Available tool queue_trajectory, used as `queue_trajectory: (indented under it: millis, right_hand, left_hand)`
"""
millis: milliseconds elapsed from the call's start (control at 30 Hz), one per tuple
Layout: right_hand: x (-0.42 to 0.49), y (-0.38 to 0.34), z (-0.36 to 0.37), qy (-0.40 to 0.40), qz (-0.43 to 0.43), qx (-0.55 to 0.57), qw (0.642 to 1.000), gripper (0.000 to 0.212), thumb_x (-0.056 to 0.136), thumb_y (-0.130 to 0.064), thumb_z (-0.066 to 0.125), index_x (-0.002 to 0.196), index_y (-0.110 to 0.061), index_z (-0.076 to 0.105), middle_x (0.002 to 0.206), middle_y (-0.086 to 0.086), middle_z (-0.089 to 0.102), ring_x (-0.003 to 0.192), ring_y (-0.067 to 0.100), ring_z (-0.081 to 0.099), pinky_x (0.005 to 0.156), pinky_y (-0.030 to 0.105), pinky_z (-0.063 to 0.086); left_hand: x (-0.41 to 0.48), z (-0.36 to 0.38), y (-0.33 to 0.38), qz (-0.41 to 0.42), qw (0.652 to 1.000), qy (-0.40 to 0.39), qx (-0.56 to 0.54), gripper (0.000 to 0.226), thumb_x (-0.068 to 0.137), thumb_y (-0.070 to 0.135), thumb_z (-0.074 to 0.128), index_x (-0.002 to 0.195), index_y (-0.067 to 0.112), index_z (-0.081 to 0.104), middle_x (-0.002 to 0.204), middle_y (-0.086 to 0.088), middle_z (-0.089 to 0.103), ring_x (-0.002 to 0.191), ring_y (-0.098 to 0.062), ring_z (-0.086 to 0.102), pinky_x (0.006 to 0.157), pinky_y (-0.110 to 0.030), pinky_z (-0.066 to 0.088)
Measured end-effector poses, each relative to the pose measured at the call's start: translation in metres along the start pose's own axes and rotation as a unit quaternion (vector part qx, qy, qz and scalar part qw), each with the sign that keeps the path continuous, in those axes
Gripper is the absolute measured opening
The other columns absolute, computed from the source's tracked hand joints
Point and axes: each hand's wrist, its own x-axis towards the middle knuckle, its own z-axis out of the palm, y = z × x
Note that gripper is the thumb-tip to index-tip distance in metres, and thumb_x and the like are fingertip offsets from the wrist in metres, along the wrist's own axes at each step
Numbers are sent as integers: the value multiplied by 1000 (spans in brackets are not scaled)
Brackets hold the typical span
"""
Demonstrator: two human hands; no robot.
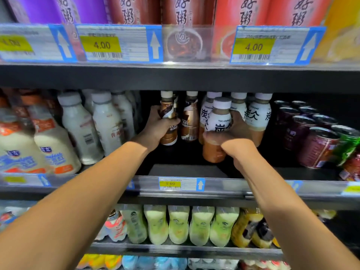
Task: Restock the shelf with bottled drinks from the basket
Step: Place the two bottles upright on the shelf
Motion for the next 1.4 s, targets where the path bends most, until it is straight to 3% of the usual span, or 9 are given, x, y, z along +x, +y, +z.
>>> queue_trajectory:
  millis: [100, 233, 467, 800, 933, 1033, 1200, 1300, 1400]
  right_hand:
    - [5, 4, 2, 7, -22, -38, 999, 74, 67, -20, 89, 130, -16, 49, 113, -1, 66, 103, 18, 60, 98, 38, 51]
    - [9, 9, 5, 27, -37, -70, 997, 80, 67, -28, 88, 135, -20, 48, 128, 4, 64, 118, 25, 59, 101, 41, 49]
    - [10, 15, 8, 42, -50, -72, 995, 75, 68, -29, 89, 131, -21, 50, 121, 2, 68, 113, 23, 63, 98, 39, 52]
    - [10, 14, 9, 13, -42, -107, 993, 73, 78, -33, 82, 139, -19, 44, 134, 3, 61, 125, 24, 56, 95, 26, 42]
    - [8, 13, 9, 29, -44, -85, 995, 74, 72, -30, 87, 133, -19, 46, 124, 1, 66, 116, 22, 61, 88, 25, 45]
    - [7, 11, 6, 8, -29, -83, 996, 80, 73, -31, 87, 137, -17, 42, 130, 2, 63, 120, 24, 59, 91, 27, 45]
    - [-10, 4, -7, 7, -26, -70, 997, 98, 70, -50, 83, 148, -22, 31, 140, 6, 57, 129, 26, 54, 108, 41, 44]
    - [-36, 1, -24, 23, -50, -119, 991, 70, 85, -44, 71, 144, -20, 41, 118, 3, 63, 112, 22, 58, 96, 28, 43]
    - [-64, -1, -50, 41, -91, -214, 972, 39, 94, -43, 59, 116, -12, 60, 96, 2, 64, 97, 24, 60, 84, 35, 49]
  left_hand:
    - [9, -1, -5, 17, 1000, -6, 14, 66, 73, 7, 84, 126, 14, 45, 116, -6, 65, 105, -20, 65, 98, -46, 51]
    - [18, 2, -10, 38, 999, -4, 32, 65, 72, 11, 86, 123, 16, 45, 116, -4, 65, 107, -19, 64, 99, -45, 50]
    - [23, 4, -17, 64, 997, -17, 37, 63, 76, 16, 84, 124, 17, 43, 117, -2, 62, 111, -19, 62, 101, -43, 49]
    - [18, 4, -12, 34, 997, -24, 58, 72, 75, 25, 85, 133, 15, 42, 124, -4, 61, 113, -20, 61, 102, -45, 48]
    - [16, 1, -8, 11, 997, -23, 68, 87, 65, 38, 89, 135, 16, 43, 124, -2, 62, 113, -20, 62, 102, -48, 49]
    - [9, -1, -1, 1, 996, -24, 89, 102, 53, 52, 88, 138, 17, 43, 126, 1, 63, 113, -17, 62, 102, -42, 49]
    - [-24, -7, 21, -8, 972, 13, 234, 71, 88, 44, 68, 145, 14, 37, 139, -2, 53, 126, -23, 53, 95, -26, 37]
    - [-60, -16, 36, 50, 932, -32, 358, 38, 89, 36, 69, 120, 16, 58, 121, -5, 64, 115, -27, 60, 95, -30, 44]
    - [-111, -13, 61, 91, 854, -140, 493, 18, 92, 47, 57, 101, 33, 62, 98, 1, 66, 94, -21, 60, 80, -30, 43]
